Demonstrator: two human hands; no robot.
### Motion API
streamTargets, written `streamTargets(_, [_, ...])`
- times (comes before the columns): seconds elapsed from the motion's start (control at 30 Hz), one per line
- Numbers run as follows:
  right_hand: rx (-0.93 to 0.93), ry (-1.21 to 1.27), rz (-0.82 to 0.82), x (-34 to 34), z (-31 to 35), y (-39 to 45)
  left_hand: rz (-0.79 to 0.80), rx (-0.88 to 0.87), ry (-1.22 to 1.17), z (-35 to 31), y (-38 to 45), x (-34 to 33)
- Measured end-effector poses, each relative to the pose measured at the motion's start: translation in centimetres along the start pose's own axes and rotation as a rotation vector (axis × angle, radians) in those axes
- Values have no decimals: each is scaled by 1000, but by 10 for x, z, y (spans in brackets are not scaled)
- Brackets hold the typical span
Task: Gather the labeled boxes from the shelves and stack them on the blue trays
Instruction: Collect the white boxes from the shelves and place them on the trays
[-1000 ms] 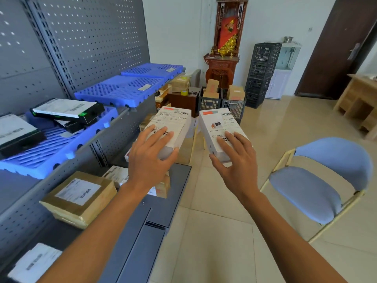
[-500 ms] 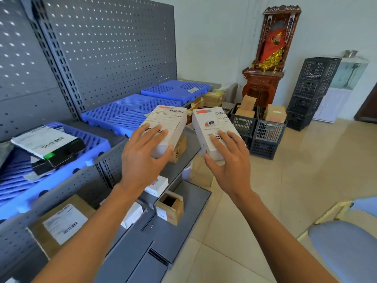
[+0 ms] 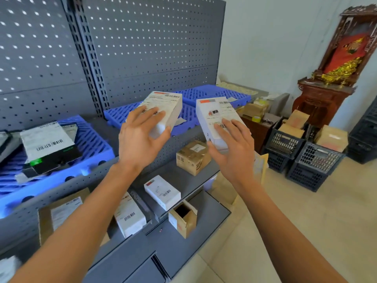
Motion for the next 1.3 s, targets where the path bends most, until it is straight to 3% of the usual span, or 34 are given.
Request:
streamTargets(0.37, [61,171,49,-87,-3,64,22,149,107,56,51,-28])
streamTargets(0.67, [120,271,104,-140,-2,98,128,273,211,85,69,-44])
streamTargets(1.3, [104,398,313,-178,-16,104,229,439,307,78,63,-56])
Point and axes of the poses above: each hand's wrist, its own y-axis towards the middle knuckle, its own x-axis out of the back of the hand, z = x × y, the point moved 1 cm from there along y, towards the middle knuckle
